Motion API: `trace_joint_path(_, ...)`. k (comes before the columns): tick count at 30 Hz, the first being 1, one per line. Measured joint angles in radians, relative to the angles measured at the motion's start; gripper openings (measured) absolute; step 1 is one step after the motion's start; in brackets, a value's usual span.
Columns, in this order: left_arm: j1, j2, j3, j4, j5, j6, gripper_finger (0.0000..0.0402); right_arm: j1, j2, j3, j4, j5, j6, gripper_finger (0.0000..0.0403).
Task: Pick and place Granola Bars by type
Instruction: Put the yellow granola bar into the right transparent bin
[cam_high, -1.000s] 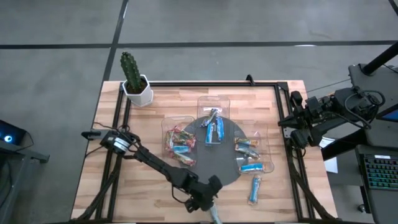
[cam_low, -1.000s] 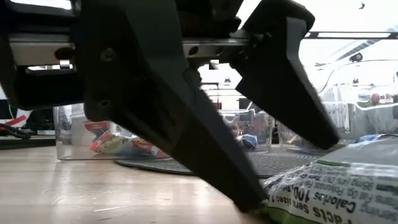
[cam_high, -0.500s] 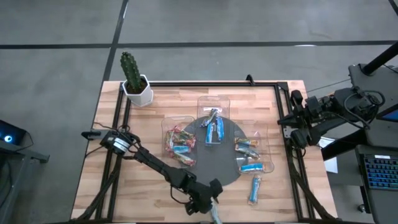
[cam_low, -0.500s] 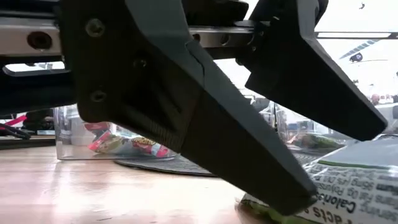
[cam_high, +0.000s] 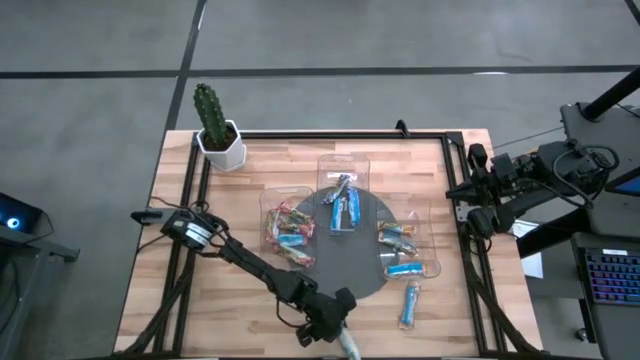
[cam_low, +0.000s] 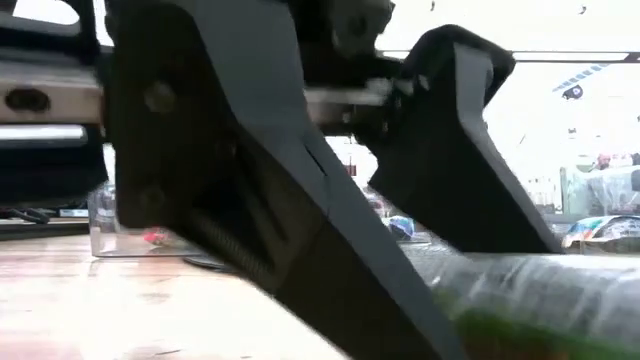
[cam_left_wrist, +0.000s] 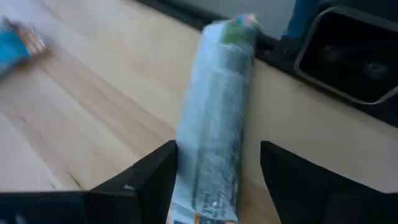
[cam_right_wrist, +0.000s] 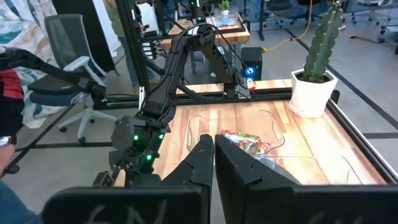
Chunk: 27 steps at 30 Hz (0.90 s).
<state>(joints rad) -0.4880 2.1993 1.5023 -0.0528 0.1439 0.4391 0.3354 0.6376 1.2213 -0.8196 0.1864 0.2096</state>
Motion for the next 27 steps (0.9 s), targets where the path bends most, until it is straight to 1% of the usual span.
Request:
trace_joint_path(2, 0.004, 0.014, 0.003, 0.004, 0.010, -0.024, 0.0211, 0.000, 0.000, 0.000, 0.000, 0.000, 0.000, 0.0008)
trace_joint_path(15, 0.015, 0.023, 0.009, 0.002, 0.005, -0.031, 0.0206, 0.000, 0.006, 0.000, -0.013, 0.000, 0.023, 0.0008)
trace_joint_path(20, 0.015, 0.024, 0.013, 0.000, 0.002, -0.047, 0.0181, 0.000, 0.006, 0.000, -0.014, 0.000, 0.023, 0.0008)
trace_joint_path(27, 0.017, 0.026, 0.025, -0.017, -0.011, -0.057, 0.0134, 0.000, 0.006, 0.000, -0.014, 0.000, 0.023, 0.0008)
